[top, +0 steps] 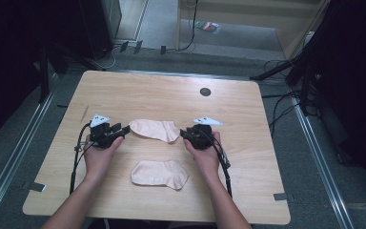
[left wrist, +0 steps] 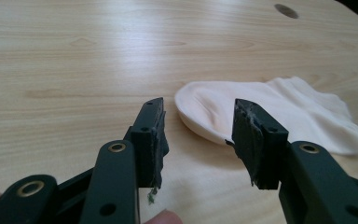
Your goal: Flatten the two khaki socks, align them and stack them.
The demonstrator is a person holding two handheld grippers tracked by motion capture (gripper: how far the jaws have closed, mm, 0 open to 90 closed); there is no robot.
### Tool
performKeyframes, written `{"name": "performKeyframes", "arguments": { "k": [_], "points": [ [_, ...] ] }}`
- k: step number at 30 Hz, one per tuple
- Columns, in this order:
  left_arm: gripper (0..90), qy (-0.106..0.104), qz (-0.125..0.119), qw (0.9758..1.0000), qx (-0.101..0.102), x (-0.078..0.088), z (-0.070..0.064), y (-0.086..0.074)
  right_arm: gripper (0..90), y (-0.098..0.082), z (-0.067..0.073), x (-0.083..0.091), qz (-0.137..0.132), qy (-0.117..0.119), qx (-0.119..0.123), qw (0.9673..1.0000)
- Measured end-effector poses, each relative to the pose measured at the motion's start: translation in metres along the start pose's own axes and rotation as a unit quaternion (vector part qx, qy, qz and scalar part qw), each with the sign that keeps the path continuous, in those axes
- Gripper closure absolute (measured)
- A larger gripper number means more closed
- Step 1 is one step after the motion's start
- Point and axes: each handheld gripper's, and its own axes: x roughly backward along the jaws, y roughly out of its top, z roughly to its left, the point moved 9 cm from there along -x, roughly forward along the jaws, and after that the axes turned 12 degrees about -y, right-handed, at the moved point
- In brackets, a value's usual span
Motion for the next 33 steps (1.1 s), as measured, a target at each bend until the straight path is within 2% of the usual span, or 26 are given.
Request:
{"name": "performKeyframes", "arguments": {
  "k": [5, 10, 13, 16, 18, 20, 21, 22, 26, 29, 33],
  "points": [
    [56.2, 0.003, 0.011, 0.9997, 0.023, -0.014, 0.008, 0.009, 64.4, 0.002, 0.001, -0.022, 0.013, -0.008, -0.004, 0.9999],
    [57.4, 0.013, 0.06, 0.9974, 0.037, -0.027, 0.012, 0.003, 61.8, 0.002, 0.006, -0.035, 0.024, -0.01, -0.01, 0.9996],
    [62.4, 0.027, 0.076, 0.9965, 0.022, -0.03, 0.012, -0.002, 63.6, -0.002, 0.009, -0.038, 0.03, -0.015, -0.001, 0.9994],
    [69.9, 0.028, 0.084, 0.996, 0.016, -0.031, 0.01, -0.005, 68.2, -0.005, 0.011, -0.04, 0.029, -0.022, 0.013, 0.9992],
    [76.6, 0.026, 0.091, 0.9955, 0.006, -0.031, 0.008, -0.006, 74.6, -0.005, 0.011, -0.04, 0.027, -0.033, 0.023, 0.9988],
    [85.3, 0.025, 0.096, 0.995, -0.007, -0.031, 0.005, -0.008, 85.3, -0.007, 0.012, -0.04, 0.027, -0.036, 0.03, 0.9985],
    [89.9, 0.019, 0.099, 0.9949, -0.01, -0.031, 0.004, -0.009, 87.6, -0.008, 0.013, -0.039, 0.026, -0.033, 0.034, 0.9985],
    [90.0, 0.016, 0.101, 0.9947, -0.013, -0.03, 0.003, -0.009, 88.5, -0.008, 0.012, -0.038, 0.023, -0.041, 0.037, 0.9982],
    [90.0, 0.006, 0.091, 0.9955, -0.026, -0.022, 0.001, -0.008, 89.6, -0.009, 0.002, -0.033, 0.025, -0.047, 0.019, 0.9984],
    [90.0, -0.002, 0.078, 0.9965, -0.029, -0.015, -0.004, -0.005, 89.9, -0.011, -0.005, -0.026, 0.021, -0.036, 0.002, 0.9991],
    [90.0, -0.017, 0.064, 0.9972, -0.037, -0.003, -0.016, -0.002, 90.0, -0.005, -0.005, -0.009, 0.006, -0.025, -0.002, 0.9997]
  ]
}}
